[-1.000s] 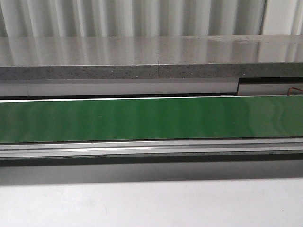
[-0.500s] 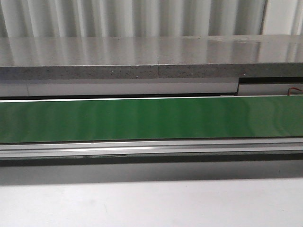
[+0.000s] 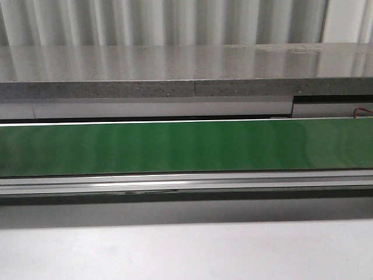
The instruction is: Move button from right to left
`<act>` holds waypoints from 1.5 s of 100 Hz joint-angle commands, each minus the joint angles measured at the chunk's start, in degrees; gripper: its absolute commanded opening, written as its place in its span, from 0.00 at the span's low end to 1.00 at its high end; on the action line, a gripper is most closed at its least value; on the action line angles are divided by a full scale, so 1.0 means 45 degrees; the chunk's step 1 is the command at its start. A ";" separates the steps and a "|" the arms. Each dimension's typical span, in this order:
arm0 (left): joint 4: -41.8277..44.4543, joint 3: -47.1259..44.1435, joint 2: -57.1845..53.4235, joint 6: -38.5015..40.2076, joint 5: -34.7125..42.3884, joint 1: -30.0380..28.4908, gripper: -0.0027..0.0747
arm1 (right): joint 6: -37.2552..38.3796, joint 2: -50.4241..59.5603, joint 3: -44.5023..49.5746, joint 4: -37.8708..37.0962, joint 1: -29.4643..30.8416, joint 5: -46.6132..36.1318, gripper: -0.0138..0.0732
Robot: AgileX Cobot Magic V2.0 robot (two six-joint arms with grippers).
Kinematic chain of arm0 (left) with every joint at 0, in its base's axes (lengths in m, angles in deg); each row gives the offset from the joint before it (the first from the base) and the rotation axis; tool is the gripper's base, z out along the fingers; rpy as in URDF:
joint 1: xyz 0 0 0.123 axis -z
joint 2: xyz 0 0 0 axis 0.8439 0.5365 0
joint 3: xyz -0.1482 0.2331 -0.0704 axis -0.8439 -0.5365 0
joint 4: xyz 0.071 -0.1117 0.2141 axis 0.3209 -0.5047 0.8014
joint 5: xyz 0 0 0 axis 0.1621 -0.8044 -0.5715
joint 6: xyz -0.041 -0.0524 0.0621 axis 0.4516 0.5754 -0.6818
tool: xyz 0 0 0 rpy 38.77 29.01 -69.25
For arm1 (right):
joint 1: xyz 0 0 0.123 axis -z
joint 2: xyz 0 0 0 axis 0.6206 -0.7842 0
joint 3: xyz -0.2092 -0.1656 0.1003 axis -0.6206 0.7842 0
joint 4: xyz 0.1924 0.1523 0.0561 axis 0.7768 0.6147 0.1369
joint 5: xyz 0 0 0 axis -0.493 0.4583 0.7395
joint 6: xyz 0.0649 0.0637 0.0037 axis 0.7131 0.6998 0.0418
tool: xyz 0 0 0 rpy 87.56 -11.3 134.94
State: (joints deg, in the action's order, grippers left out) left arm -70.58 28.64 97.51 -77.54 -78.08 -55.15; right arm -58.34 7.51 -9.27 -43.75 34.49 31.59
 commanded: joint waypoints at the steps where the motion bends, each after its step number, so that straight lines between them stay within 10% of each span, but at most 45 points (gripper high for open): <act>1: -0.0174 -0.0378 -0.1132 0.0075 0.1299 0.0558 0.01 | -0.0087 -0.0155 -0.0279 -0.0102 0.0014 -0.0983 0.08; 150: -0.0319 -0.7329 -1.2089 0.0018 0.2744 0.0668 0.01 | -0.0087 -0.0155 -0.0279 -0.0102 0.0014 -0.0983 0.08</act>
State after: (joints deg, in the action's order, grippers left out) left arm -71.83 -4.26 45.41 -77.54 -71.36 -52.16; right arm -58.34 7.51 -9.27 -43.75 34.49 31.59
